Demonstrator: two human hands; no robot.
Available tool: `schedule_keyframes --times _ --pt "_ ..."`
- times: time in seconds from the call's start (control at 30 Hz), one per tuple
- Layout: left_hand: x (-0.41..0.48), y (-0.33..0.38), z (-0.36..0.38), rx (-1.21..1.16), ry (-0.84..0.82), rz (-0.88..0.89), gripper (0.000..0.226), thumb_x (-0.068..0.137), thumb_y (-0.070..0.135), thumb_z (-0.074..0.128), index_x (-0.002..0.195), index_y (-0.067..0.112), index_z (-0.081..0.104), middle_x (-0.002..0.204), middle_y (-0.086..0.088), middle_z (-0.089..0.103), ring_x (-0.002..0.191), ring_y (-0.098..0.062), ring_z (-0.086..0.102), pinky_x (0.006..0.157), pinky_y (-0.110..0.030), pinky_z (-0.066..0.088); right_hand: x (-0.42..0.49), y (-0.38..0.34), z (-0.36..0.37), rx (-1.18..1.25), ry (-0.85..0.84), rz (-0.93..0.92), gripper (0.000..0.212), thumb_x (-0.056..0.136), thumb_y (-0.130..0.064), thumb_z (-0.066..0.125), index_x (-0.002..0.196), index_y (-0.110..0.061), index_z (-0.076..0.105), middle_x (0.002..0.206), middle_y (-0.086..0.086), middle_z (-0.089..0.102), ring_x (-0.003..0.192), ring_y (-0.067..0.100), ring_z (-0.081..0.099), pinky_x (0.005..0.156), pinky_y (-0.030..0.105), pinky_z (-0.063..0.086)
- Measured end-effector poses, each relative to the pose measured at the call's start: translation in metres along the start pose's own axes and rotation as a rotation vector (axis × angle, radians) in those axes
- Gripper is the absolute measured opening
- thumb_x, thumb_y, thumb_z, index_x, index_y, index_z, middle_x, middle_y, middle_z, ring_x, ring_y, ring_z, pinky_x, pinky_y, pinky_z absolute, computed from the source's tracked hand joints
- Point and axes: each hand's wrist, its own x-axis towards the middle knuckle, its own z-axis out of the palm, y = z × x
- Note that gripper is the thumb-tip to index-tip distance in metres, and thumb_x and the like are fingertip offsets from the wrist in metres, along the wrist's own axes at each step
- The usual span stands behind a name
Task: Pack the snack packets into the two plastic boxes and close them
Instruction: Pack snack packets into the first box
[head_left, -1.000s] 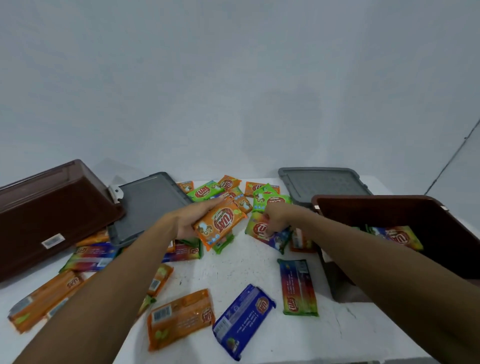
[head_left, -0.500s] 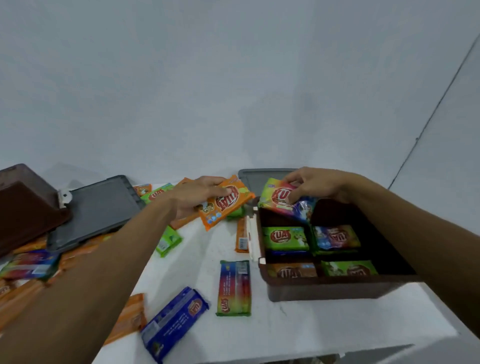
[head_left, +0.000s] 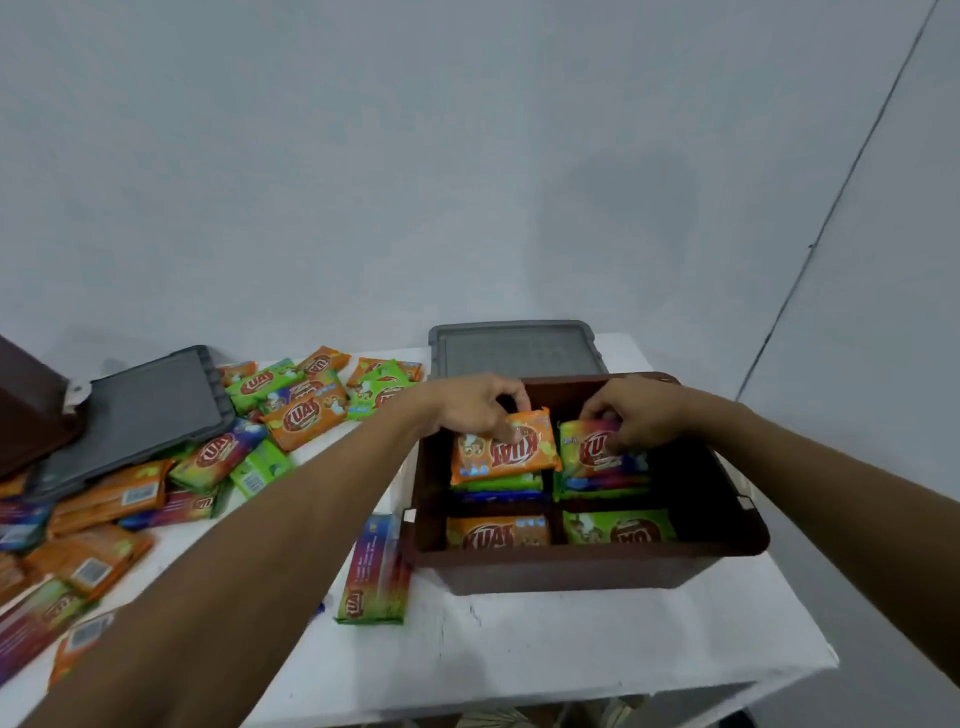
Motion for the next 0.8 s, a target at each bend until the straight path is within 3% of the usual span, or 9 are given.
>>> schedule_keyframes --times 0.23,0.37,0.47,0.6,0.7,0.8 --pt "0.017 -0.01 0.018 0.432 0.167 0.052 0.028 0.082 0.019 0.075 0.109 0.018 0.068 0.108 -0.003 0.071 0.095 -0.017 0.068 0.085 -0.038 0.056 -0.004 0.007 0.017 -0.222 0.225 -0.011 0.045 0.082 -0.035 0.069 0.125 -0.029 0.059 0.119 -0.005 0.065 0.105 0.017 0.06 0.082 0.031 0.049" --pt "0.017 -0.015 0.022 0.415 0.27 0.068 0.028 0.079 0.019 0.079 0.106 0.017 0.07 0.109 -0.002 0.072 0.096 -0.015 0.068 0.086 -0.035 0.056 -0.009 0.007 0.023 -0.286 0.321 -0.062 0.042 0.082 -0.039 0.068 0.122 -0.029 0.061 0.117 -0.004 0.064 0.105 0.018 0.059 0.083 0.037 0.052" --pt "0.012 -0.013 0.023 0.362 0.234 0.112 0.039 0.076 0.024 0.082 0.112 0.019 0.068 0.114 -0.001 0.069 0.099 -0.013 0.066 0.085 -0.034 0.057 -0.011 0.007 0.025 -0.275 0.295 -0.087 0.049 0.08 -0.05 0.067 0.126 -0.031 0.059 0.12 -0.007 0.058 0.11 0.015 0.054 0.084 0.035 0.05" --pt "0.011 -0.011 0.029 0.673 0.157 0.132 0.059 0.069 0.04 0.084 0.123 0.026 0.063 0.122 0.003 0.055 0.108 -0.017 0.053 0.089 -0.04 0.051 -0.009 0.006 0.026 -0.321 0.249 -0.096 0.056 0.078 -0.056 0.068 0.127 -0.031 0.058 0.121 -0.008 0.057 0.113 0.014 0.051 0.081 0.032 0.046" --pt "0.01 -0.013 0.029 0.783 0.179 0.149 0.058 0.072 0.046 0.079 0.125 0.027 0.063 0.111 0.005 0.049 0.106 -0.018 0.05 0.085 -0.041 0.05 -0.008 0.006 0.027 -0.309 0.222 -0.071 0.053 0.079 -0.054 0.069 0.126 -0.03 0.059 0.121 -0.007 0.059 0.11 0.015 0.056 0.076 0.03 0.046" --pt "0.009 -0.015 0.027 0.791 0.222 0.176 0.045 0.078 0.041 0.077 0.119 0.025 0.068 0.098 0.008 0.046 0.095 -0.014 0.051 0.074 -0.033 0.044 -0.007 0.005 0.026 -0.292 0.226 -0.06 0.053 0.078 -0.054 0.069 0.125 -0.031 0.06 0.116 -0.008 0.063 0.104 0.014 0.059 0.071 0.028 0.043"
